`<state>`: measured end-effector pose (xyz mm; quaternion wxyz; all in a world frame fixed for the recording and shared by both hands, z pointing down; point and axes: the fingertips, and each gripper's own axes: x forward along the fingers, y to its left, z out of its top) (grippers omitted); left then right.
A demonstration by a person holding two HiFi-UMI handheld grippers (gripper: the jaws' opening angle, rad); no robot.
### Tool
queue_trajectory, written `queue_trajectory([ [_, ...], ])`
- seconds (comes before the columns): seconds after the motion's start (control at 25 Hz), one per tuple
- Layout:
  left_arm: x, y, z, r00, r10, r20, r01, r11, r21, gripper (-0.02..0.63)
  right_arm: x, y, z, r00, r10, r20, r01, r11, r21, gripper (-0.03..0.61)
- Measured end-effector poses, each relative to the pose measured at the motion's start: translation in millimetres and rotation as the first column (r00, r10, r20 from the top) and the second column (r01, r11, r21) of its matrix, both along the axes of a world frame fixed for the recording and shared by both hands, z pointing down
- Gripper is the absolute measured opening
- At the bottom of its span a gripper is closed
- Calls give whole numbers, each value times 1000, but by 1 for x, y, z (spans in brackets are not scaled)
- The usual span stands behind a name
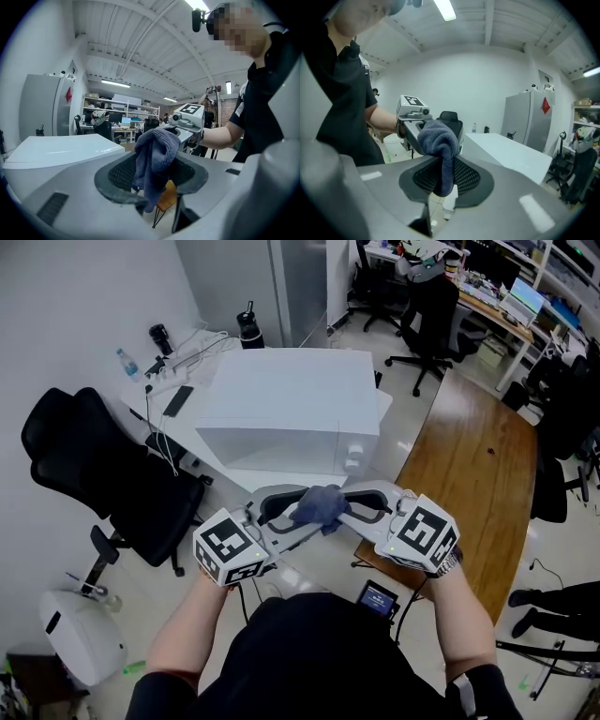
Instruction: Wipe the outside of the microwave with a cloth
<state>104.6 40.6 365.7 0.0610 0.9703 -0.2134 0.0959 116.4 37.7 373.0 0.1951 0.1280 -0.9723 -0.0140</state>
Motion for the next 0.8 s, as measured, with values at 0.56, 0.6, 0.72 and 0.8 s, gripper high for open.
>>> queue_trajectory([
  [0.56, -60, -6, 5, 971, -239, 11, 238, 970, 57, 57, -56, -8, 5, 999, -26, -48, 29, 997, 68, 107],
  [0.6, -68, -8, 8, 964, -265, 15, 264, 963, 60, 57, -60, -11, 6, 999, -15, -48, 18, 998, 68, 110],
  [0.72, -95, -17, 14, 938, -347, 22, 345, 936, 67, 55, -71, -21, 7, 999, 14, -36, -12, 998, 62, 110],
  [0.8, -116, -25, 18, 915, -403, 24, 401, 914, 63, 55, -79, -26, 7, 999, 16, -35, -14, 998, 62, 109],
])
